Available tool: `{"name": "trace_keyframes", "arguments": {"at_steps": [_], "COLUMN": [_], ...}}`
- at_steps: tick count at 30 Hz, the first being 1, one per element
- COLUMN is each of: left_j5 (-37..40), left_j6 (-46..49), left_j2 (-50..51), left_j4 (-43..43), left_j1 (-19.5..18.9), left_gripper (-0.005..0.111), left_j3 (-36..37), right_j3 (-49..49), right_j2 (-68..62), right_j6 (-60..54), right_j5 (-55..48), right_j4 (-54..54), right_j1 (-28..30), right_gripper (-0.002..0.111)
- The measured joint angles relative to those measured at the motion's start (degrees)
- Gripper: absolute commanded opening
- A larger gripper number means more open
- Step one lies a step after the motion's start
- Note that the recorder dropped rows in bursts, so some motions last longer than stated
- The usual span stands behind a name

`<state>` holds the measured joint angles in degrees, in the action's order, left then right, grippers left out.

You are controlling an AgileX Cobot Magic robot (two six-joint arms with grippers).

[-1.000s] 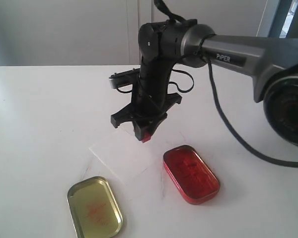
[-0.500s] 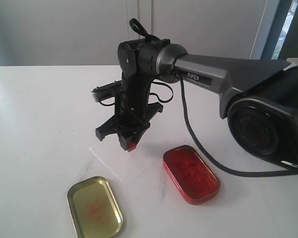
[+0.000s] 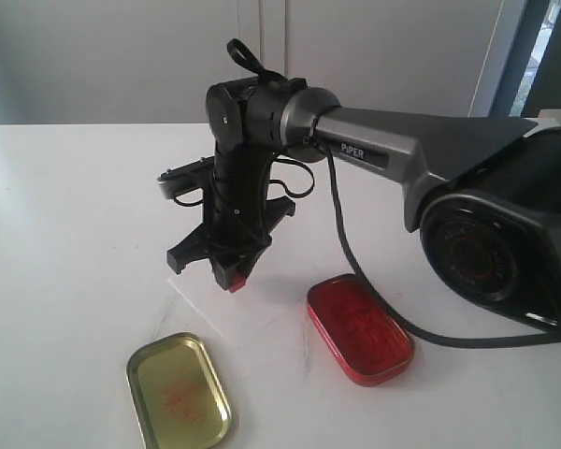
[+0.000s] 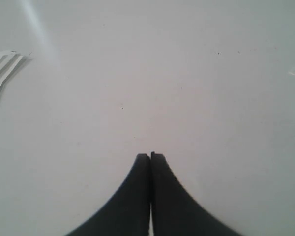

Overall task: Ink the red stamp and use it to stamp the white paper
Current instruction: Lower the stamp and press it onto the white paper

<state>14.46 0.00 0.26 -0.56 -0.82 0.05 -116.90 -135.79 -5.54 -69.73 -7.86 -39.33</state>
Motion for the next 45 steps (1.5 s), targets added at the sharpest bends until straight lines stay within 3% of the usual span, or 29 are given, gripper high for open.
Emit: {"name": "trace_keyframes", "arguments": {"at_steps": [45], "left_j5": [0.0], "left_j6": [0.0], "left_j2": [0.0], "left_j4": [0.0], "left_j1": [0.0], "left_gripper": [0.0], "left_j3": [0.0], "right_j3": [-2.56], "right_j2": [-6.44], "right_j6": [1.81], "right_j5": [-2.42], "right_j4": [-0.38], "right_j1": [0.0], "right_gripper": [0.0]}}
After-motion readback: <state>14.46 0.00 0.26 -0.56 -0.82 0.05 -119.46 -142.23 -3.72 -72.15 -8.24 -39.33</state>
